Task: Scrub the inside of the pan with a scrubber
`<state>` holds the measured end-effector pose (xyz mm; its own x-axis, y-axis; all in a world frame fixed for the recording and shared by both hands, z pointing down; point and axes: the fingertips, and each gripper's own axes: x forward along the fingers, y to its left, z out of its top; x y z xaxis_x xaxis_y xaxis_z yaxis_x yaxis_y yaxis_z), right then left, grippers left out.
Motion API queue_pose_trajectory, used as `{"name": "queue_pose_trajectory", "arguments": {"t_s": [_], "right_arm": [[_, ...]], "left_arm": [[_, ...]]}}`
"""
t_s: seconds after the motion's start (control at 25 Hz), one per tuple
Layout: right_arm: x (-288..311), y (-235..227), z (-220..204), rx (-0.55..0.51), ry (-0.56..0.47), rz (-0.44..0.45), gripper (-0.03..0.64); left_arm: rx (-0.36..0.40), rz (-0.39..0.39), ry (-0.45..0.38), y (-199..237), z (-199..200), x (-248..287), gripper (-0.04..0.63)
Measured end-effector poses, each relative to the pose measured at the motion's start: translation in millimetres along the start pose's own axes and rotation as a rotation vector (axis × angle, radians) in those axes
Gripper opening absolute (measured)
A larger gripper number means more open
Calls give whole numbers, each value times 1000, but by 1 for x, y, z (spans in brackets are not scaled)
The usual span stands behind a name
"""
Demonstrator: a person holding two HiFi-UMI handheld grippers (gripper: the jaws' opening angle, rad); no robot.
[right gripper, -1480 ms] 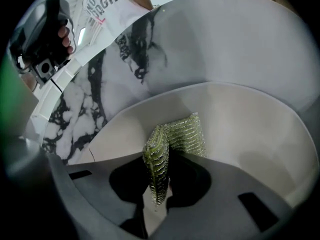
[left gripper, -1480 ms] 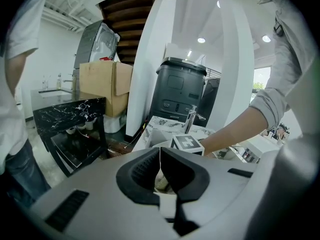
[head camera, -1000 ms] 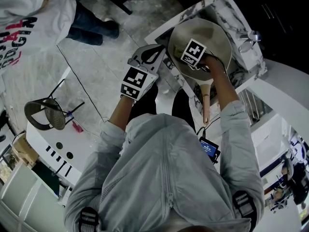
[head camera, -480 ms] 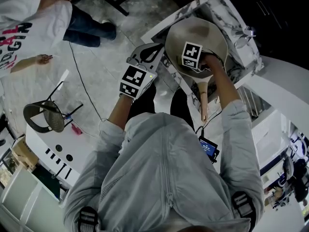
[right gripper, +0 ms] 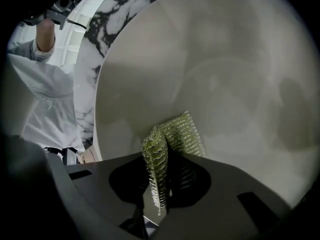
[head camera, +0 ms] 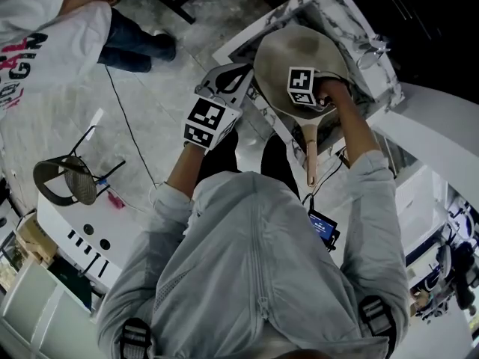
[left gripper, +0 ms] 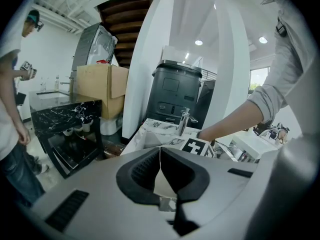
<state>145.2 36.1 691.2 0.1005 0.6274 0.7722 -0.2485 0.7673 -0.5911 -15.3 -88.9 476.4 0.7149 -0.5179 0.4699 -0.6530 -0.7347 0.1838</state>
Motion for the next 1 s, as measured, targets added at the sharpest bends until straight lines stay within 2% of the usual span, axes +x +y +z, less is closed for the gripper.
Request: {"name": "queue_pose_trajectory", "arguments": {"t_s": [0.2, 0.4, 0.56, 0.72, 1.0], "right_arm": [[-2, -11, -26, 21, 83, -38, 86], [-4, -25, -41, 57, 114, -85, 86], [-9, -57, -53, 88, 140, -241, 86], [-18, -83, -56, 129, 116, -374, 86], [-19, -119, -41, 230, -45, -469, 86]], "left_arm": [[-2, -1, 1, -4, -1, 1, 23], [-3, 1, 1, -6, -1, 2, 23], [-3, 3, -3, -5, -2, 3, 23], [-5, 8, 3, -2, -4, 3, 23], [-1, 8, 19, 1, -8, 7, 23]]}}
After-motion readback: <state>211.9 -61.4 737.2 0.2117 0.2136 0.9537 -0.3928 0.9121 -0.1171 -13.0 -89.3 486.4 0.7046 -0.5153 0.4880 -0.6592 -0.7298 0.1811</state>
